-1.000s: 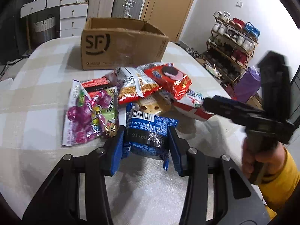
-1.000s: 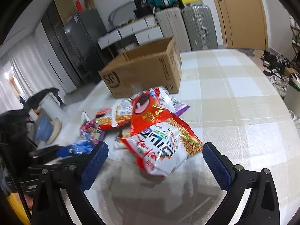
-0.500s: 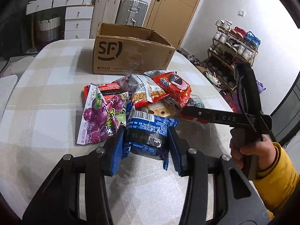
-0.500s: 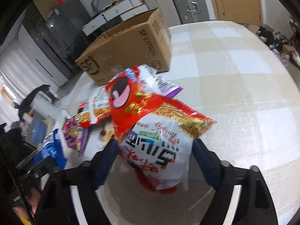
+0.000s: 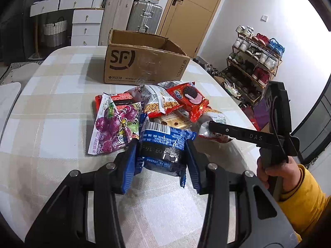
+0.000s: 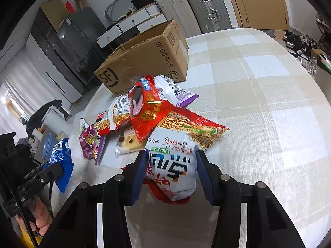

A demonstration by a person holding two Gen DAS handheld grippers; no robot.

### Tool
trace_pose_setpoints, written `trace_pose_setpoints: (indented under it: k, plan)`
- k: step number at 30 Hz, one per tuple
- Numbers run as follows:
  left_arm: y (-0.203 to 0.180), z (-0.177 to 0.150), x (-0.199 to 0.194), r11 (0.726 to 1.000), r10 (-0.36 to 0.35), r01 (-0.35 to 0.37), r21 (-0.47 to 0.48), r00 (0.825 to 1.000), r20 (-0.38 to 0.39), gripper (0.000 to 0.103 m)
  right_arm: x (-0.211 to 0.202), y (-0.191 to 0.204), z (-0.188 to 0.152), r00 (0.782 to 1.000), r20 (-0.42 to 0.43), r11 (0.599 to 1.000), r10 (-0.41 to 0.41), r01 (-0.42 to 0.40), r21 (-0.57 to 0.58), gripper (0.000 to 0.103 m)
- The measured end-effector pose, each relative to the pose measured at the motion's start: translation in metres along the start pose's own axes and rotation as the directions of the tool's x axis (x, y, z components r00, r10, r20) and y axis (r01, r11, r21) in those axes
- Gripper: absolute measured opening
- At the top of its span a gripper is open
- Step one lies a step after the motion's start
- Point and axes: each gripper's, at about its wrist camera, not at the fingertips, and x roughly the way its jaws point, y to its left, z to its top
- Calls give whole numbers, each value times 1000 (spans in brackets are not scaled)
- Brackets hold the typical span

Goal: Organize snacks
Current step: 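Grasp the blue cookie pack with left gripper while right grasps white noodle snack bag, then lift and carry both held snack packs over the cardboard box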

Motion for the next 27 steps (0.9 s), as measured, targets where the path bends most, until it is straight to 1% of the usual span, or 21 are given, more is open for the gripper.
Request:
trace_pose_setpoints:
  k: [3, 6, 9, 13, 16, 21, 23, 25, 26, 27]
  plan:
    - [-2, -1, -5, 1000, -2, 2, 4, 1000, 4, 41, -10, -1, -5, 1000, 20, 1000, 4, -5, 14, 43]
    - [-5, -3, -11, 1000, -6, 6, 10, 1000, 11, 41, -23, -4, -11, 999, 44, 999, 27, -29, 31, 39]
    - [-8, -4, -16, 1000, -8, 8, 16, 1000, 14, 41, -29, -5, -17, 999, 39, 999, 37, -38, 38, 39]
    - [-12, -8, -24, 1000, -15, 15, 23, 1000, 21, 41, -36, -1, -26, 999, 28, 999, 33, -33, 6, 38]
    - [-13, -8, -28, 1000, -17, 17, 21, 1000, 26, 41, -44, -4, -31, 997, 35, 997, 74, -75, 30, 35]
    - [-16, -9, -32, 999, -19, 18, 26, 999, 27, 41, -61, -11, -35, 986, 86, 986, 142, -149, 79, 31]
    - [-18, -10, -34, 999, -21, 20, 29, 999, 26, 41, -65, -11, -35, 985, 100, 985, 144, -153, 85, 31]
    - [-19, -11, -37, 999, -19, 18, 30, 999, 27, 41, -70, -11, -35, 980, 108, 980, 167, -177, 88, 31]
    - [-19, -11, -36, 999, -19, 19, 30, 1000, 25, 41, -70, -10, -35, 982, 99, 982, 159, -168, 85, 31]
    - [-18, -10, -36, 999, -20, 19, 30, 1000, 24, 41, -69, -8, -35, 988, 80, 988, 134, -140, 68, 31]
